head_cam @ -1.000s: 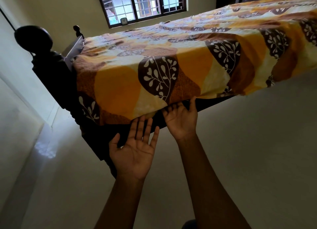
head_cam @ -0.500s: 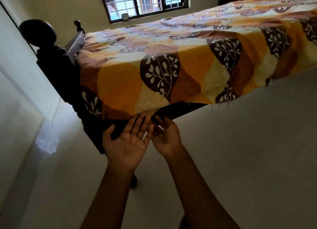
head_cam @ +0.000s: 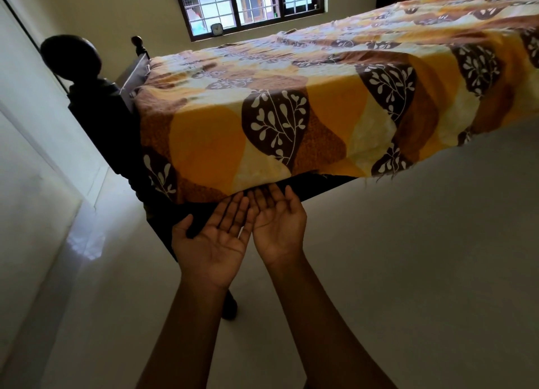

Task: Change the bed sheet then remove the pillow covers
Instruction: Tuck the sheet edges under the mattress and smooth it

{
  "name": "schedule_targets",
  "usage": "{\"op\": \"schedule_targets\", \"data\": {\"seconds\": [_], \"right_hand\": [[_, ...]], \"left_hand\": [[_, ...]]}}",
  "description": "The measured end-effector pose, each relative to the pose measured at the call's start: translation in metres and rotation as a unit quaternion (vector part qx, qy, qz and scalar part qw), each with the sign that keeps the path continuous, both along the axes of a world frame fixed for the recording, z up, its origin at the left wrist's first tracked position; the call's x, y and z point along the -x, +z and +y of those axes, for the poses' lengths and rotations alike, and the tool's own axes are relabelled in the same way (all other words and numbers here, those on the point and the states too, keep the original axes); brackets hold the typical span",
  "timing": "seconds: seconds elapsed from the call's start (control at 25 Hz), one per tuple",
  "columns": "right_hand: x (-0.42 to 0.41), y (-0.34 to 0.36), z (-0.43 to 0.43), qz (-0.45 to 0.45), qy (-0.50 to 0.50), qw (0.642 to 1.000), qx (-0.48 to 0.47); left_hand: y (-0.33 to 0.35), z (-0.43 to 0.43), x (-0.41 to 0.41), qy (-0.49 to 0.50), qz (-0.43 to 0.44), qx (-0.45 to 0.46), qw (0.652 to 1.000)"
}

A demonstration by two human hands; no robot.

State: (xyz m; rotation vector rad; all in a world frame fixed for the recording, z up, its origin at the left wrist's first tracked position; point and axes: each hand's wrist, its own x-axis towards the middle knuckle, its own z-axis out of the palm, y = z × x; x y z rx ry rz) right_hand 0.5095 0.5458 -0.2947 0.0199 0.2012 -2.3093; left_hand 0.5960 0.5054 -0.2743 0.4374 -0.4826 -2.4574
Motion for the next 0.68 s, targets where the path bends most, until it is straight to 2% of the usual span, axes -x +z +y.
{"op": "schedule_targets", "data": {"seconds": [0.12,0.2,0.32,0.4,0.56,0.68], "right_hand": [[0.004,0.005,-0.008,0.023,0.017,0.999,0.015],[0.013,0.01,-0.007,0.044,0.026,0.999,-0.014],[0.023,0.012,0.006,0.105,0.001,0.982,-0.154],[0.024,0.005,0.025,0.138,-0.009,0.961,-0.238],[0.026,-0.016,0.086,0.151,-0.016,0.928,-0.34],[0.041,-0.016,0.13,0.132,-0.039,0.923,-0.36]], "left_hand": [[-0.004,-0.002,-0.001,-0.012,0.005,0.031,0.999],[-0.006,-0.002,0.0,-0.014,0.0,0.041,0.999],[-0.011,-0.005,0.004,-0.006,-0.026,0.033,0.999],[-0.016,-0.004,0.01,0.007,-0.074,0.035,0.997],[-0.026,0.022,0.028,-0.001,-0.165,0.049,0.985],[-0.027,0.056,0.046,-0.033,-0.201,0.073,0.976]]}}
